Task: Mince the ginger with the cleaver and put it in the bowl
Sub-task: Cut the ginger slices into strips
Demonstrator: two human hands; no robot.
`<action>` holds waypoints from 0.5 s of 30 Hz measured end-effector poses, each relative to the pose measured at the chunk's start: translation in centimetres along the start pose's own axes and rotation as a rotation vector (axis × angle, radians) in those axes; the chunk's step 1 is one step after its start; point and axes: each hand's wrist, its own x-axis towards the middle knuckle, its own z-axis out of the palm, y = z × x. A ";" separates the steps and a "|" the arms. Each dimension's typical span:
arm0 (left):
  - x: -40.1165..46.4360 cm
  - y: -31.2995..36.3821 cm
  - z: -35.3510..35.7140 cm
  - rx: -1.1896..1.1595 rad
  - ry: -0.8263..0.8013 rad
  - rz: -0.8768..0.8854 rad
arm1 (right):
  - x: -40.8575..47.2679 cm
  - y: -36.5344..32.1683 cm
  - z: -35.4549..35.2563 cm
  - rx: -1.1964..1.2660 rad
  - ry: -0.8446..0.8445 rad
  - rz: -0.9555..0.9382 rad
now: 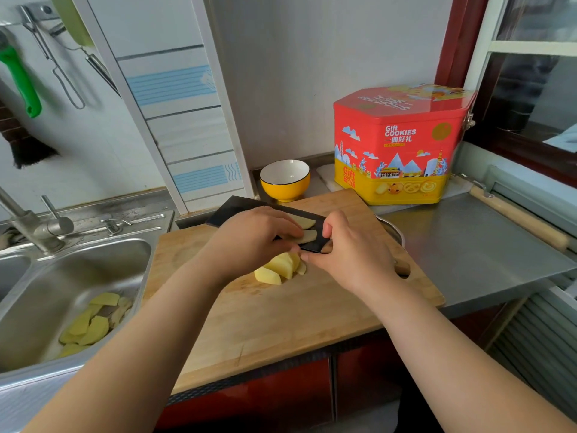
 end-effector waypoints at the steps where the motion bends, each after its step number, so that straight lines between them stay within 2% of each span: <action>1: 0.0 0.0 0.0 -0.014 0.015 0.003 | -0.1 0.1 -0.1 -0.001 -0.007 -0.003; 8: 1.0 -0.5 -0.4 0.043 0.367 0.018 | -0.3 -0.1 0.0 0.002 -0.042 -0.040; 10: 1.5 -0.8 0.2 0.056 0.314 0.010 | -0.4 -0.1 0.0 0.008 -0.038 -0.051; 15: 1.8 -1.5 1.3 -0.013 -0.066 -0.172 | -0.5 0.2 0.0 -0.005 -0.008 -0.062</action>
